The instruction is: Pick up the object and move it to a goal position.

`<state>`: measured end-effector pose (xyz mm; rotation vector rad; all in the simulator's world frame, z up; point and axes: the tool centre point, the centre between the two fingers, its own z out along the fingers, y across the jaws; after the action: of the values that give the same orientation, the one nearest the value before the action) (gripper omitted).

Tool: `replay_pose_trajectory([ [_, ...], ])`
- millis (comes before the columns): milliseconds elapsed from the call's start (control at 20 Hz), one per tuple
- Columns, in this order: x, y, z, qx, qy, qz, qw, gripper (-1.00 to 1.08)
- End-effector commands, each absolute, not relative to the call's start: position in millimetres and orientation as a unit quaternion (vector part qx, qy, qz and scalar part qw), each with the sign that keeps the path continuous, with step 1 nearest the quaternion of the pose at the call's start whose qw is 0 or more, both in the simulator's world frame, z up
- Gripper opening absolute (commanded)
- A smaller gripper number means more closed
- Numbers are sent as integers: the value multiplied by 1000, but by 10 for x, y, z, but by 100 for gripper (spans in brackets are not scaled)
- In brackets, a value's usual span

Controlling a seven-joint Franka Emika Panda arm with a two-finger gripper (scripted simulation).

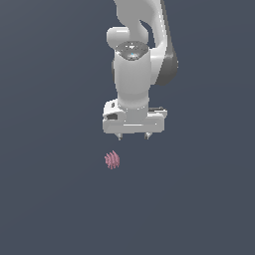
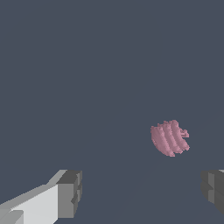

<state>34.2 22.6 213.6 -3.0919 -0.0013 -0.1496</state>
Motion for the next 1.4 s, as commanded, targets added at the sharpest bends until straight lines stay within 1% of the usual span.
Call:
replay_pose_trajectory([
  [0, 354, 179, 2078, -999, -9, -46, 21, 100],
  [350, 407, -39, 1801, -998, -54, -36, 13, 100],
  [900, 451, -519, 1176, -988, -152, -11, 2, 100],
  [1350, 441, -701, 930, -982, -190, -1, 0, 100],
])
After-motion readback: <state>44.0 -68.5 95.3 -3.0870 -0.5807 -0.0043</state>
